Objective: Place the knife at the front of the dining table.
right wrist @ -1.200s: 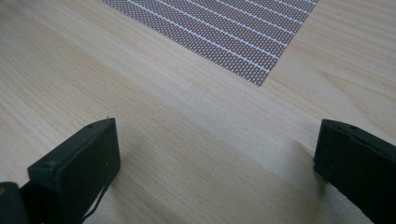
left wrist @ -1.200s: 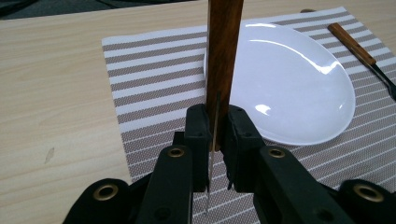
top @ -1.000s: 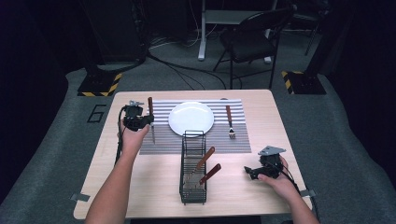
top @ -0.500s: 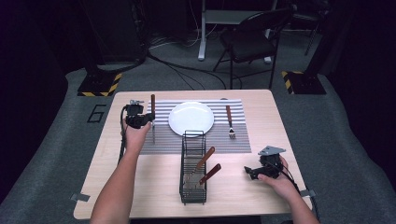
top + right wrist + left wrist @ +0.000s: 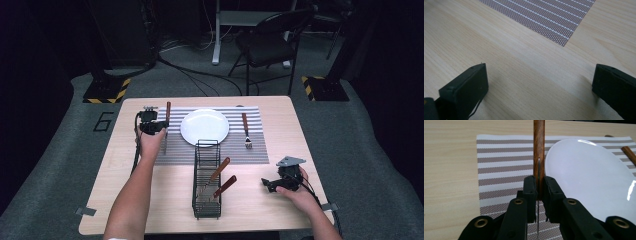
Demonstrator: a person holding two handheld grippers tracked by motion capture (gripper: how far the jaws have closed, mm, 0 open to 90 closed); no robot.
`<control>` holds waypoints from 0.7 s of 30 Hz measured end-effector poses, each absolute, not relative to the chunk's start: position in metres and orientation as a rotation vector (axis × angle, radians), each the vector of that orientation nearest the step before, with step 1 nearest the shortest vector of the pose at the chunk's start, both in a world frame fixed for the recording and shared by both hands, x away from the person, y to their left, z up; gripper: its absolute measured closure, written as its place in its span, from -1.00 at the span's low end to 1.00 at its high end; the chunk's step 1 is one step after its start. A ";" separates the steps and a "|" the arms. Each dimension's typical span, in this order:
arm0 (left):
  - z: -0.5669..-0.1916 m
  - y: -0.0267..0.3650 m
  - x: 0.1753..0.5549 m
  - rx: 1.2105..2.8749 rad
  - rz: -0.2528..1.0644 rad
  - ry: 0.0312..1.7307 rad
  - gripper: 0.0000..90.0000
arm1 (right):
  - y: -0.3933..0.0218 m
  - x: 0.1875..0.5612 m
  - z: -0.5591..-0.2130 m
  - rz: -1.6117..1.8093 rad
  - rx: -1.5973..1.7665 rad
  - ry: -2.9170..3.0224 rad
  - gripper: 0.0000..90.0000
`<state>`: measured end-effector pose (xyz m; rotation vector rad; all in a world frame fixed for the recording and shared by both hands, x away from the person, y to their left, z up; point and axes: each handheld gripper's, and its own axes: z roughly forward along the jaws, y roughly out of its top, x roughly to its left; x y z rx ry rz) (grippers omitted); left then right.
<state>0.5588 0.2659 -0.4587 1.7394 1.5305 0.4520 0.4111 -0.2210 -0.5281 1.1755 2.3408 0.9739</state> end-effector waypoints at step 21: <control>-0.486 0.269 0.574 1.656 0.362 1.640 0.80 | -0.220 0.411 -0.528 0.978 1.174 2.342 -1.00</control>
